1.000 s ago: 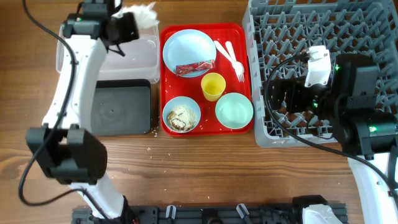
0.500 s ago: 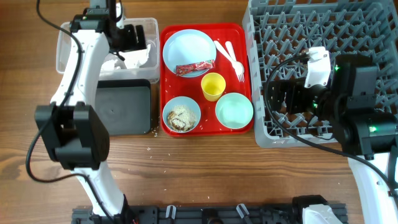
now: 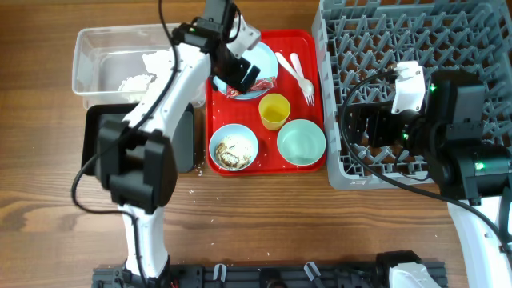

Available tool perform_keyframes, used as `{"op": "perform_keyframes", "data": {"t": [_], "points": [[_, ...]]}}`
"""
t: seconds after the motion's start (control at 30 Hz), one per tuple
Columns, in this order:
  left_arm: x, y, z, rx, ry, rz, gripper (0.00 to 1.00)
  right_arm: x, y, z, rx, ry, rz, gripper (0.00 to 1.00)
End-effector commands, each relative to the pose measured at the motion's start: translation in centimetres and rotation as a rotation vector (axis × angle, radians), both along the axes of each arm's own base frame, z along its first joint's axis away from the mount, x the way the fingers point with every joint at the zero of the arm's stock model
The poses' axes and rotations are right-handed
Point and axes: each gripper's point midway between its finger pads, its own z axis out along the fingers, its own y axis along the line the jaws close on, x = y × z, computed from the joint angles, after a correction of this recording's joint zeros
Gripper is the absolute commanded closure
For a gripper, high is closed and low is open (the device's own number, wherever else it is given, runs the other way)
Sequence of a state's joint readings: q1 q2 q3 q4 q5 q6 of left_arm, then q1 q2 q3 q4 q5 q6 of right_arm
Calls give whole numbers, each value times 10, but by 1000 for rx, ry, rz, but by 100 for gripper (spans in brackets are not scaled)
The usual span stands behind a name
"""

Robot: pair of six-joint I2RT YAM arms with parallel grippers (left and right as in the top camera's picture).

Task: Sort waste into correct bins and load items into the dishwasher rack
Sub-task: 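Grasp the red Apollo wrapper on the plate with the left gripper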

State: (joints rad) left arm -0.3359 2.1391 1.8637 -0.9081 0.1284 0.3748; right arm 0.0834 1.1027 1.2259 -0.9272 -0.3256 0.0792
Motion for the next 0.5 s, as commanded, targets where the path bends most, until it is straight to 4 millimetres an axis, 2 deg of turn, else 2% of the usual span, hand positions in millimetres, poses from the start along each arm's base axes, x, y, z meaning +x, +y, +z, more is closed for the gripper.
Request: {"op": "perform_keyframes", "data": {"t": [0.0, 0.13, 0.37, 0.47], "points": [[1, -4, -33, 23, 39, -72, 2, 2, 2, 6, 17, -7, 3, 0], [8, -6, -57, 26, 50, -73, 3, 1, 2, 6, 17, -7, 3, 0], [11, -7, -76, 30, 62, -73, 4, 2, 2, 6, 17, -7, 3, 0], [16, -9, -86, 28, 57, -72, 8, 1, 2, 6, 16, -7, 3, 0]]}}
